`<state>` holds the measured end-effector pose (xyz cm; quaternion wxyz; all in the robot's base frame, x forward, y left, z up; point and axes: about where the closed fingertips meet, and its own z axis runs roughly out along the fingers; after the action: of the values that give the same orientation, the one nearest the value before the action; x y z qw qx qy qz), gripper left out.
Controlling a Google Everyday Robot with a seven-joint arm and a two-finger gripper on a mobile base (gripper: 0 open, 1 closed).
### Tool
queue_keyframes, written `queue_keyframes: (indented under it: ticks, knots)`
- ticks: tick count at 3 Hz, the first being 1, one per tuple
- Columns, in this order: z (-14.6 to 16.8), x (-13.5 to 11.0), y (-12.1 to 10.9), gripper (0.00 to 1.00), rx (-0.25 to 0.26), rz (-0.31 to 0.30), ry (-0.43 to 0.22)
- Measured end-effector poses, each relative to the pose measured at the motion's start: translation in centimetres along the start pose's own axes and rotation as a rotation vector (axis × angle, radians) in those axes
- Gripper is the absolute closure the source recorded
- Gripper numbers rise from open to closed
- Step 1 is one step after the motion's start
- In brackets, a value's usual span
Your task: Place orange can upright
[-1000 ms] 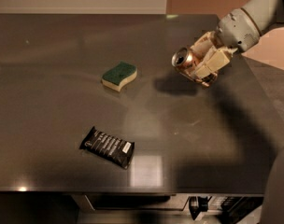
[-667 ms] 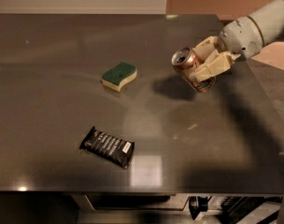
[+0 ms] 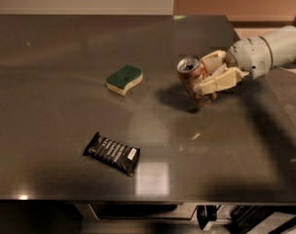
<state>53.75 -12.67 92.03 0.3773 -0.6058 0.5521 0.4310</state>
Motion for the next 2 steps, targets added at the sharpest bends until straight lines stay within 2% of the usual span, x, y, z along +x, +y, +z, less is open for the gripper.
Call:
queue_keyframes:
  ticks: [1, 2]
  knots:
    - [1.18, 0.71, 0.79, 1.0, -0.007, 0.014, -0.049]
    - [2.11, 1.26, 1.25, 1.0, 0.009, 0.037, -0.084]
